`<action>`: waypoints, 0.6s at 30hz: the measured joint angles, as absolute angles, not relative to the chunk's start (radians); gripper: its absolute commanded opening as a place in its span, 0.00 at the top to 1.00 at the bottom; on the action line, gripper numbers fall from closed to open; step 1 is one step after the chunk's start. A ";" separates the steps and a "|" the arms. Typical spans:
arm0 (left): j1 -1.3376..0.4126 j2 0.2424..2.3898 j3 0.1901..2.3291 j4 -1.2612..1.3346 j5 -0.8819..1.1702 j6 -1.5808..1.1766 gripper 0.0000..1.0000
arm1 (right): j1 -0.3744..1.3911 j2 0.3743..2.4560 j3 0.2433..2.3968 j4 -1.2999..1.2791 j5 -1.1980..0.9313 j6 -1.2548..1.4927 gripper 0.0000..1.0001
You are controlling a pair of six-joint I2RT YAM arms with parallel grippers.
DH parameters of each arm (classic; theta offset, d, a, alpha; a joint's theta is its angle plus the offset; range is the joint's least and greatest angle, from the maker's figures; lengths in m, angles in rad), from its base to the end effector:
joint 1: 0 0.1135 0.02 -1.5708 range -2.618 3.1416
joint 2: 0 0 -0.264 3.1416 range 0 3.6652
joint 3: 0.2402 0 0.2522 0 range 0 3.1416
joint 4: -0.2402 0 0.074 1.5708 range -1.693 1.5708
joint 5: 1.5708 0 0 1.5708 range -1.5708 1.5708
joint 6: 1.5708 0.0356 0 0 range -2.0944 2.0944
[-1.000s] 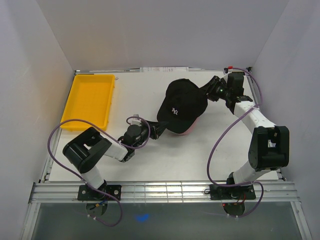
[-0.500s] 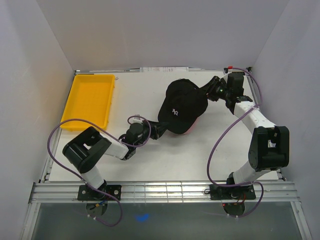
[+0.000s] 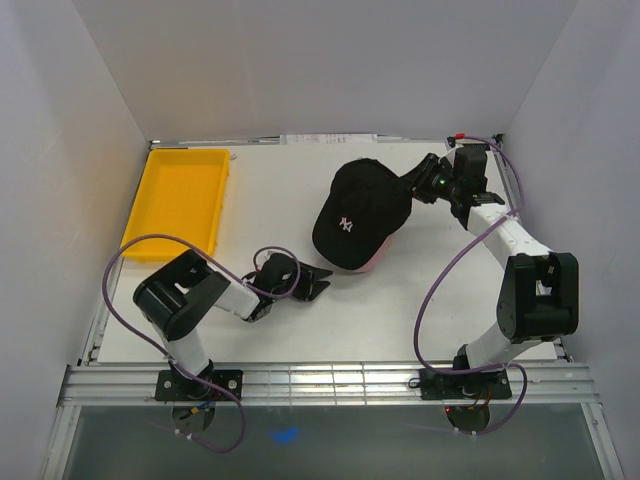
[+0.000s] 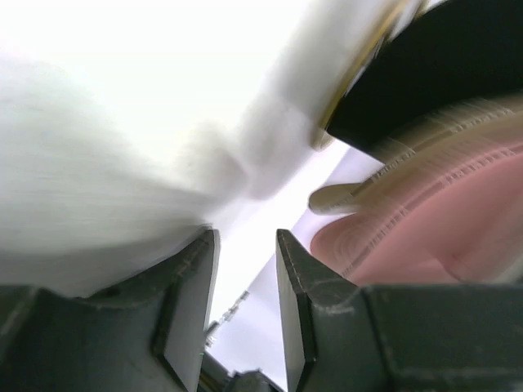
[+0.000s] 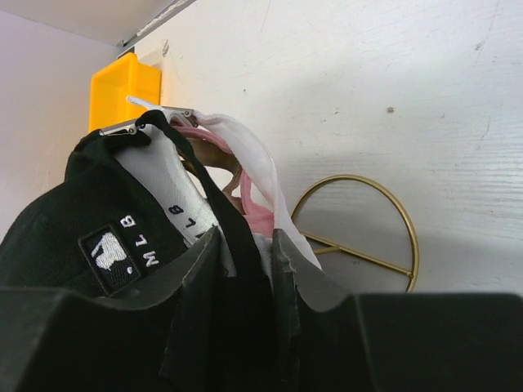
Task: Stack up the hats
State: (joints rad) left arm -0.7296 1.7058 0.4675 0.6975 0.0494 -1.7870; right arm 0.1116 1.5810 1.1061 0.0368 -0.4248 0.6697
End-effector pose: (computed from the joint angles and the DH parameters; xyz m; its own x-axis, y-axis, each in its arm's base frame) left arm 0.2121 -0.1920 0.1067 -0.5988 -0.7732 0.2087 -0.5244 0.1815 -0.8319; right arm 0.3605 0.0552 0.2737 -0.6237 0.4992 -0.6014 -0.1086 0.7066 0.6992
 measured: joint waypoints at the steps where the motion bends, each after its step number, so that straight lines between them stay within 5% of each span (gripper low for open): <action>1: -0.730 1.722 0.459 0.649 0.050 -1.779 0.52 | 0.111 1.581 1.102 0.038 -0.424 0.671 0.76; 11: -0.721 1.710 0.464 0.617 0.078 -1.745 0.50 | 0.112 1.565 1.083 0.054 -0.421 0.672 0.76; 18: -0.707 1.643 0.444 0.543 0.078 -1.710 0.50 | 0.112 1.544 1.081 0.023 -0.406 0.671 0.61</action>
State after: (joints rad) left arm -0.7071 1.6432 0.4438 0.5430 0.0780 -1.7103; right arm 0.1120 1.5436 1.0805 0.0231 -0.4065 0.6712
